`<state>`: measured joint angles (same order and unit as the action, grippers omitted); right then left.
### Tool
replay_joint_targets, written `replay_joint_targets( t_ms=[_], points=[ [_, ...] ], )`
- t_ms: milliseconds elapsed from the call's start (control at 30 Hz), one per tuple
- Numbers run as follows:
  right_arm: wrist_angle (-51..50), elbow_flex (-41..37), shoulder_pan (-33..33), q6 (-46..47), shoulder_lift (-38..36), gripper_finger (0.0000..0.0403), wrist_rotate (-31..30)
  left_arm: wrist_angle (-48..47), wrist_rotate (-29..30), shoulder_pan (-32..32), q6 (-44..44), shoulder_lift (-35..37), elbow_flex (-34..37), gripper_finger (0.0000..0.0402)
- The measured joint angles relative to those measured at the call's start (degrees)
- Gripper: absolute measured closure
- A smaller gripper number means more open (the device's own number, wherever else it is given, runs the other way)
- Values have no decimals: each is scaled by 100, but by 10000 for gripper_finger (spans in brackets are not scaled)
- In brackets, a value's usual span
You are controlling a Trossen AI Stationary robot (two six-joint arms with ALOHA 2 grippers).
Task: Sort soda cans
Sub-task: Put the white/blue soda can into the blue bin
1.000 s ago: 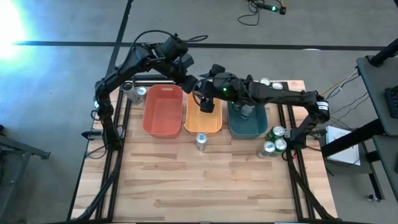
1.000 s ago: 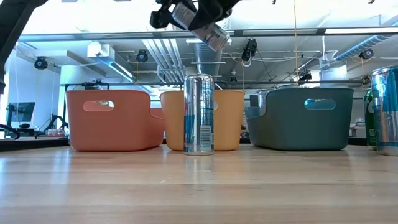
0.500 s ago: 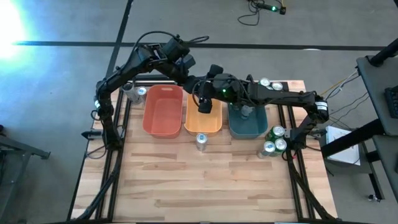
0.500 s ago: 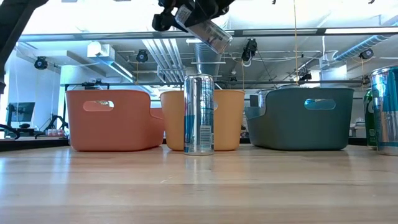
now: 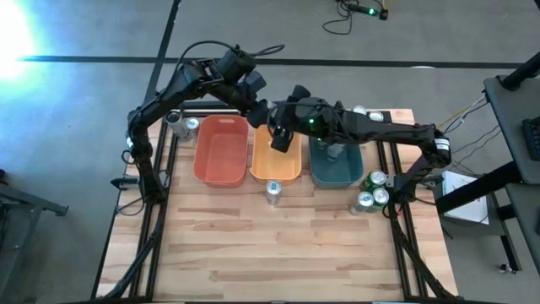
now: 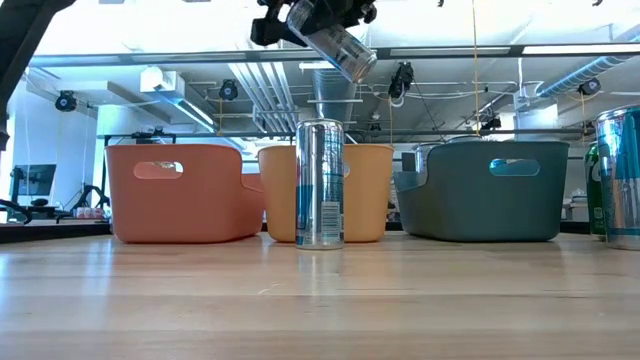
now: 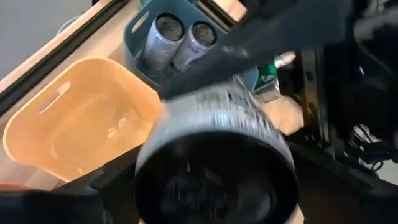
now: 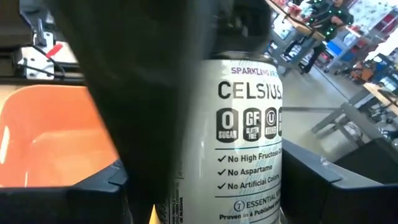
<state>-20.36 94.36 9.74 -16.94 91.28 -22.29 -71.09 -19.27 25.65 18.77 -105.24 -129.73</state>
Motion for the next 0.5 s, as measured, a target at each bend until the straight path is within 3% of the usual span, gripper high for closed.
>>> replay_joint_targets(
  t_ms=[500],
  points=[
    [-1345, -357, -325, 1020, -1448, 156, 25, 1552, 21, -178, -767, 805, -13, 58]
  ],
)
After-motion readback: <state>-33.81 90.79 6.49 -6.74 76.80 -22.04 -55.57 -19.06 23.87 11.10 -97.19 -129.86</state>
